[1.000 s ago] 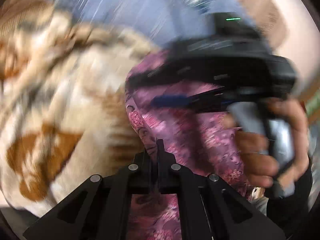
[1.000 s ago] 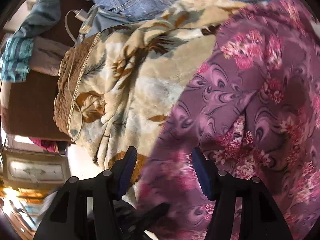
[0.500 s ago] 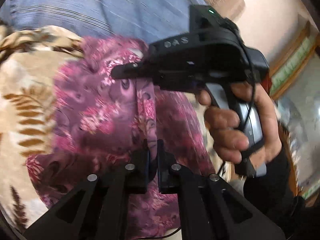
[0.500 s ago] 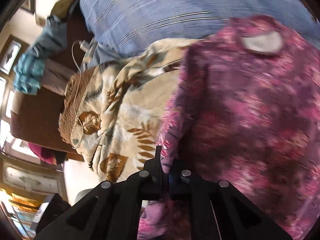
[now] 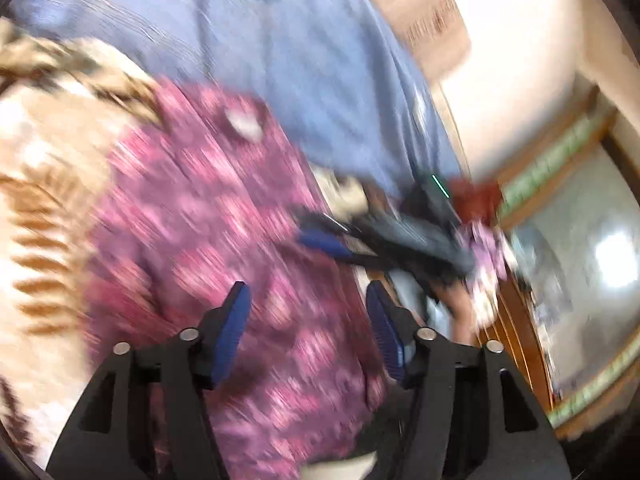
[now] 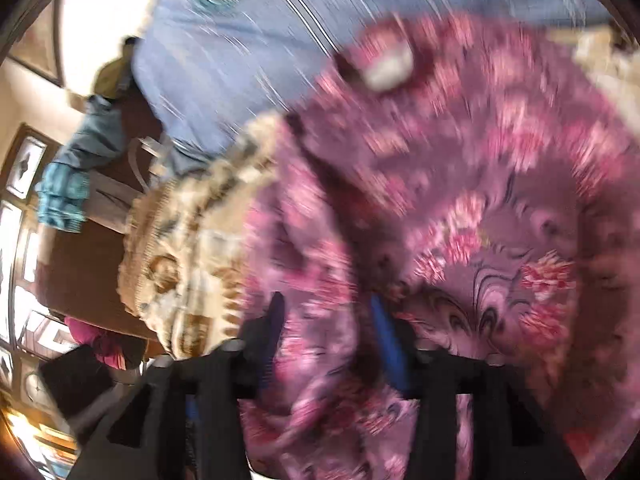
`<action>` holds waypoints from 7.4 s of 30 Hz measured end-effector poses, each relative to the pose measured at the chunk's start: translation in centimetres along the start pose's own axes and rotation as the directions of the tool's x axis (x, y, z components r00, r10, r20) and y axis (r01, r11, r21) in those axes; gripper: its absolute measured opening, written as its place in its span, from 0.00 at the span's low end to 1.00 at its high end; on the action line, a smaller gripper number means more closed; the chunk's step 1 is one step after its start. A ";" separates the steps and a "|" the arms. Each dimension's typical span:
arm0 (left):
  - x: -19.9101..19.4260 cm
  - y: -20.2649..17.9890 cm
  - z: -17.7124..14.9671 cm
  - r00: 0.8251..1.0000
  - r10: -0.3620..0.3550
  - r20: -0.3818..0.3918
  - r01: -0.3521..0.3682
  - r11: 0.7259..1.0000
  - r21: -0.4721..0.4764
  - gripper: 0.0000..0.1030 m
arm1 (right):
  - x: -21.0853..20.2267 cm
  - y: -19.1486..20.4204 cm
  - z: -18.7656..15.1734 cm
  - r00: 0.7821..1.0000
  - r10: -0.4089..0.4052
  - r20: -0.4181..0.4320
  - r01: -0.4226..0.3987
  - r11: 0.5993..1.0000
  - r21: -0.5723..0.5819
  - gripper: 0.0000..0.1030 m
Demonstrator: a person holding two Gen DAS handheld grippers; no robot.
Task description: Fold small clothes
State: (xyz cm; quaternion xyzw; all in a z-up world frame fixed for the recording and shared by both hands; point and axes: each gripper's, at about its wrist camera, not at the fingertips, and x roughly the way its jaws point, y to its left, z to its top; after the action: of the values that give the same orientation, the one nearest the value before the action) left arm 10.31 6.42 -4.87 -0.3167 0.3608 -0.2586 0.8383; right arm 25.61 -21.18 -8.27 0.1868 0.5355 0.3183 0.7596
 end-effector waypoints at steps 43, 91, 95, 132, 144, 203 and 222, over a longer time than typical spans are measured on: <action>4.7 2.6 -5.8 0.902 0.406 -0.149 -0.396 0.914 0.093 0.04 | -2.0 0.4 -13.2 0.999 -0.024 -0.047 0.026 0.999 0.040 0.08; 12.2 15.0 9.7 0.906 0.256 -0.336 -0.342 0.912 -0.226 0.06 | 19.7 8.2 18.1 0.955 -0.229 -0.187 0.182 0.954 -0.236 0.03; 9.4 12.4 10.6 0.932 0.279 -0.229 -0.319 0.935 -0.156 0.04 | 16.0 9.7 18.4 0.967 -0.226 -0.121 0.183 0.939 -0.293 0.03; 10.1 13.5 9.2 0.801 0.534 -0.269 -0.574 0.813 -0.095 0.61 | 3.6 -0.1 -4.7 0.965 -0.197 -0.173 0.178 0.977 -0.118 0.12; 10.9 12.2 8.6 0.797 0.549 -0.250 -0.575 0.817 -0.040 0.61 | 1.4 -0.3 -5.1 0.913 -0.358 -0.195 0.335 0.931 -0.144 0.04; 9.1 -11.7 -6.5 0.814 0.577 -0.070 -0.571 0.816 0.087 0.61 | -12.4 -8.4 -7.1 0.967 -0.069 0.246 0.015 0.977 0.214 0.43; 12.1 -10.7 -10.5 0.870 0.470 -0.147 -0.448 0.879 0.162 0.61 | -19.1 -12.0 -7.1 0.924 -0.101 0.369 -0.035 0.938 0.345 0.59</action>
State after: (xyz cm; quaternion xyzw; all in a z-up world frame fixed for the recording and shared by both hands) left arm 7.36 -12.34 -8.16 -0.1448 0.4840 -0.1014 0.8570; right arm 18.12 -43.35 -5.07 0.3658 0.4283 0.1641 0.8098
